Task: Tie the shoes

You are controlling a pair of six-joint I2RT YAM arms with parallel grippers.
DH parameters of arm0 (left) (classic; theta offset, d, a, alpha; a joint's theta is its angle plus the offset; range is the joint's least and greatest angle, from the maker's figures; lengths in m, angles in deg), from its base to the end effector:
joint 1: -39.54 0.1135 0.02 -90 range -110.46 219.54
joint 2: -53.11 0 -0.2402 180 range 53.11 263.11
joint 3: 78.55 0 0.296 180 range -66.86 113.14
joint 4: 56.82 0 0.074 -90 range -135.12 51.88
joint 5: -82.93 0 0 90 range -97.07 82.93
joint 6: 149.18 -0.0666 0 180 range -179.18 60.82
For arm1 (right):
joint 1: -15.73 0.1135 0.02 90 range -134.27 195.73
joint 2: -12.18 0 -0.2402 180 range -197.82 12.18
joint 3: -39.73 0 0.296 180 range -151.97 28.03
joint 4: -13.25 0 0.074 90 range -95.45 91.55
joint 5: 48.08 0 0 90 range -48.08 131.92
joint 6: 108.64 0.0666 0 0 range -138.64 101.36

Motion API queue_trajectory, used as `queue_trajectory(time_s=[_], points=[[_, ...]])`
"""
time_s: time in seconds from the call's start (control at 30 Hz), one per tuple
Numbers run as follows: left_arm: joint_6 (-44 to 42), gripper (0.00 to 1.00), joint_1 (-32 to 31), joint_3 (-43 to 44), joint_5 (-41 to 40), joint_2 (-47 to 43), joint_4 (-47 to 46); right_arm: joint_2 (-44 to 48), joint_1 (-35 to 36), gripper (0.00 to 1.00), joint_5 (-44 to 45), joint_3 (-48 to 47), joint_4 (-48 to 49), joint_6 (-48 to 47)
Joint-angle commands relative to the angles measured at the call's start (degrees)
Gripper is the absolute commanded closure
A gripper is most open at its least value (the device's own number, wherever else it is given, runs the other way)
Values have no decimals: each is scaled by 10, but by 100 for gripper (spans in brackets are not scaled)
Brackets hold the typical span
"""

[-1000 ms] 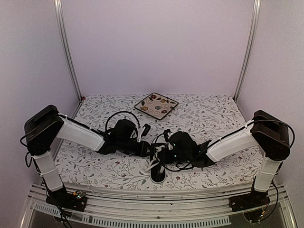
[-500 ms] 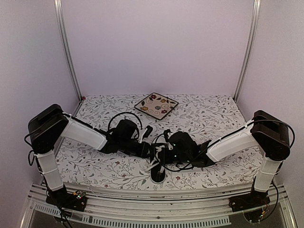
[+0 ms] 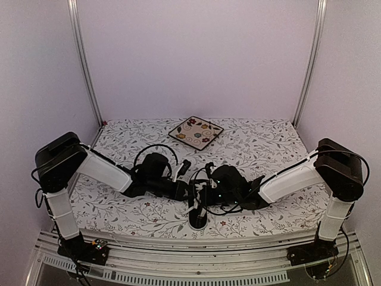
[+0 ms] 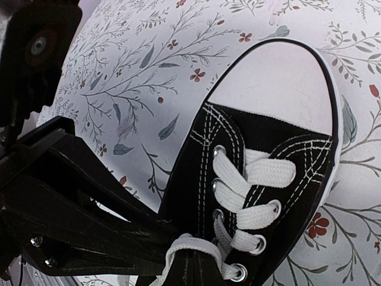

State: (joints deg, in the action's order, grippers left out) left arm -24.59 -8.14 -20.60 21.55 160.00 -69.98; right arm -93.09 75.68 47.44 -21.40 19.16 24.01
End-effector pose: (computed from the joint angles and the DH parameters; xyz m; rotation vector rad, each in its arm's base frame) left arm 0.2401 -0.3111 0.0427 0.5915 2.3750 -1.2836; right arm 0.2088 0.3481 0.0523 -0.3026 2.3591 0.8288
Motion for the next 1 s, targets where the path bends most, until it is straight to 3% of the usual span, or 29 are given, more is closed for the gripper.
queue_trajectory(time_s=[0.0,0.3,0.53,0.97], points=[[10,85,-4,-5,25,-5,-43,-4,-7,98,26,7,-28,4],[18,87,-4,-15,40,-5,-72,-3,-7,98,27,7,-29,3],[23,100,-3,-26,44,-7,-85,-2,-7,98,28,7,-30,4],[39,100,-11,-35,52,-21,-110,-19,-7,98,22,-10,-30,2]])
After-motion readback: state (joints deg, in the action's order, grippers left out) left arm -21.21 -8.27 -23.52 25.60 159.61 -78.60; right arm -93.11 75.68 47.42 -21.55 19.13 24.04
